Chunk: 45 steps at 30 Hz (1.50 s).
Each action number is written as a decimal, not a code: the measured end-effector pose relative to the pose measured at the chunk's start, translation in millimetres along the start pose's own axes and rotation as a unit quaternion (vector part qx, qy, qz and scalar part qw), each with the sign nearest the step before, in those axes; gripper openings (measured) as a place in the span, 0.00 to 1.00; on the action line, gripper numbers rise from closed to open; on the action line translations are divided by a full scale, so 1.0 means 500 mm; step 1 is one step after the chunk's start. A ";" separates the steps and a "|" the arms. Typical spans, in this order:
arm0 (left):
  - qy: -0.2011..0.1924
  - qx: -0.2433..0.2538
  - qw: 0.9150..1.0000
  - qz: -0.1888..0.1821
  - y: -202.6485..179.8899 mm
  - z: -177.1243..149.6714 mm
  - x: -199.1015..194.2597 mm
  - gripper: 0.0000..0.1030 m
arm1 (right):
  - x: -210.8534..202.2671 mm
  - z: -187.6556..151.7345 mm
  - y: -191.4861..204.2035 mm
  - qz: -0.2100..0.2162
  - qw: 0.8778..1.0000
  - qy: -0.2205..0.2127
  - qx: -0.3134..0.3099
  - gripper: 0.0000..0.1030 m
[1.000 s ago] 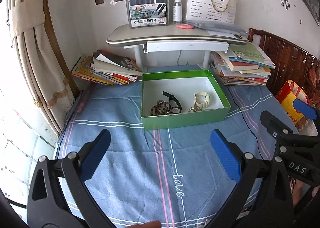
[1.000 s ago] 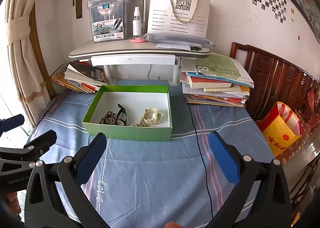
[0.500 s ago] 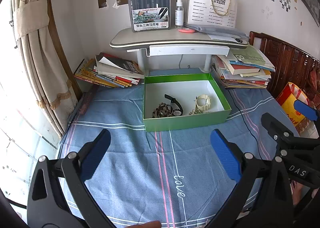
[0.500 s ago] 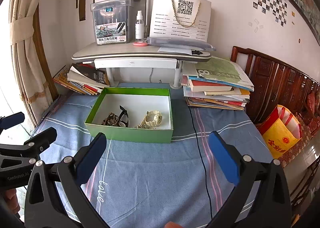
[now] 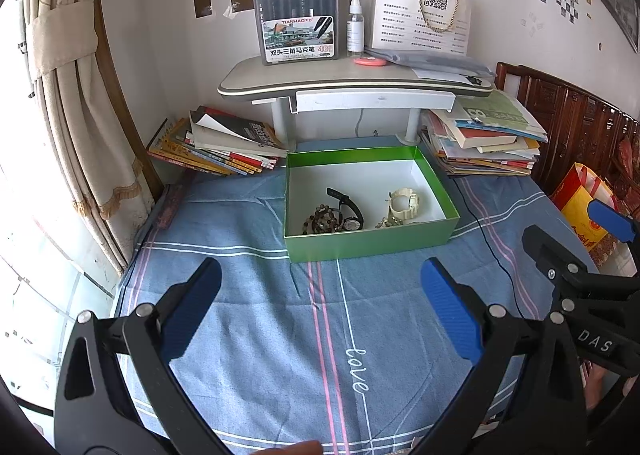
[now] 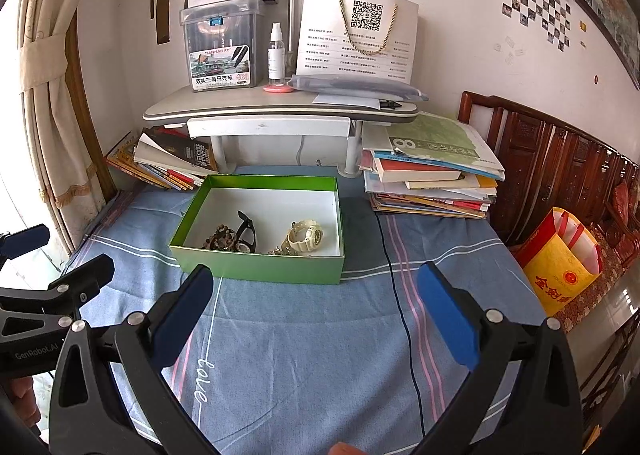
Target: Organize jewelry
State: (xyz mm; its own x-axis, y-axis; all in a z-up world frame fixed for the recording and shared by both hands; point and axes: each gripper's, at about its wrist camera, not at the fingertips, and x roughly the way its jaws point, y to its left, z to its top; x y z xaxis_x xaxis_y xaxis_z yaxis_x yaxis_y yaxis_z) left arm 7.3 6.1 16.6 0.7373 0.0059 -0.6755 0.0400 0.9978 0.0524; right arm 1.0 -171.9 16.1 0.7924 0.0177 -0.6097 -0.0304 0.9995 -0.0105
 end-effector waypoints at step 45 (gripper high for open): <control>-0.002 0.002 1.000 -0.001 0.003 -0.005 -0.005 0.96 | -0.009 -0.001 -0.002 -0.002 1.000 -0.003 0.000 0.97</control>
State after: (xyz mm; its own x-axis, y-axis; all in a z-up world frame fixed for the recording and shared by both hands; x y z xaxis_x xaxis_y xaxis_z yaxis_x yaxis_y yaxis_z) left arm 3.9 8.0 16.6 0.7402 0.0043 -0.6724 0.0435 0.9976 0.0542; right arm -2.8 -172.8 18.4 0.7957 0.0148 -0.6055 -0.0280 0.9995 -0.0124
